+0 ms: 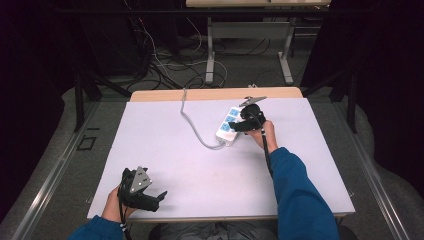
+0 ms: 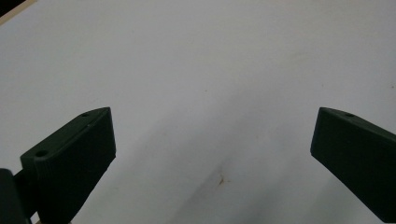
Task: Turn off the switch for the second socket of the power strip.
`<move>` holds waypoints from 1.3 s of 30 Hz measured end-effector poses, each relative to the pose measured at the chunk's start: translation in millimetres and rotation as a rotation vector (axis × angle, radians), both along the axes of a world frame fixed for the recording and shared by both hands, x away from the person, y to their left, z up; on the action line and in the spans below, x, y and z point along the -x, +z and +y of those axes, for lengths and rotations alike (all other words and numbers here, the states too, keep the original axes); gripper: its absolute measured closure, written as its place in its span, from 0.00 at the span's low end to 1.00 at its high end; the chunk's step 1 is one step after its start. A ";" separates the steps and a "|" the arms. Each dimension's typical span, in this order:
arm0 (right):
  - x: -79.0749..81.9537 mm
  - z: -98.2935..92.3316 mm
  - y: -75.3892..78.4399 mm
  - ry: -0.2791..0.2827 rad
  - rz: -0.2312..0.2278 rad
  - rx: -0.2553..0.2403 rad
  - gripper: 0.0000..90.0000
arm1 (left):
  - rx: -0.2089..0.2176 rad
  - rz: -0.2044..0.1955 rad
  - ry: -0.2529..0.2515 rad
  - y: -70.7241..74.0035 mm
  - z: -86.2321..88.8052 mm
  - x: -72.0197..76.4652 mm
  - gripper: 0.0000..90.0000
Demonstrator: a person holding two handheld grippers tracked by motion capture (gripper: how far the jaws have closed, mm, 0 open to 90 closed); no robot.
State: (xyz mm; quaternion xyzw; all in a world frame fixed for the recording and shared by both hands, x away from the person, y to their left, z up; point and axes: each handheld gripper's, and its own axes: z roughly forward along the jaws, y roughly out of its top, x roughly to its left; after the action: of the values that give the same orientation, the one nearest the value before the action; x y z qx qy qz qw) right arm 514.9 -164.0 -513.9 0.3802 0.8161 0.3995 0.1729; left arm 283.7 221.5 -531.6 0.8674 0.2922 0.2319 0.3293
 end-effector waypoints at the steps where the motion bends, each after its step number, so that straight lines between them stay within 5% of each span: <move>1: 1.5 -0.4 1.5 0.003 0.016 -0.005 0.23 | -0.003 -0.002 -0.002 0.1 0.1 0.0 0.00; 9: 10.2 -6.9 8.6 0.041 0.034 -0.006 0.00 | 0.002 0.002 0.000 0.3 0.3 0.7 0.00; 26: 36.2 -23.1 21.8 0.066 0.047 -0.032 0.00 | 0.008 0.003 0.003 0.5 0.2 0.8 0.00; 39: 71.0 -42.1 34.9 0.083 0.011 -0.033 0.00 | 0.000 0.004 0.001 1.1 0.3 1.0 0.00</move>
State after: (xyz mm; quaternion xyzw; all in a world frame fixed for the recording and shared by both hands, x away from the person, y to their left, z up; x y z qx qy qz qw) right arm 443.9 -206.1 -479.0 0.3511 0.8252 0.4178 0.1456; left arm 282.6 221.8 -530.5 0.8676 0.2934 0.2304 0.3286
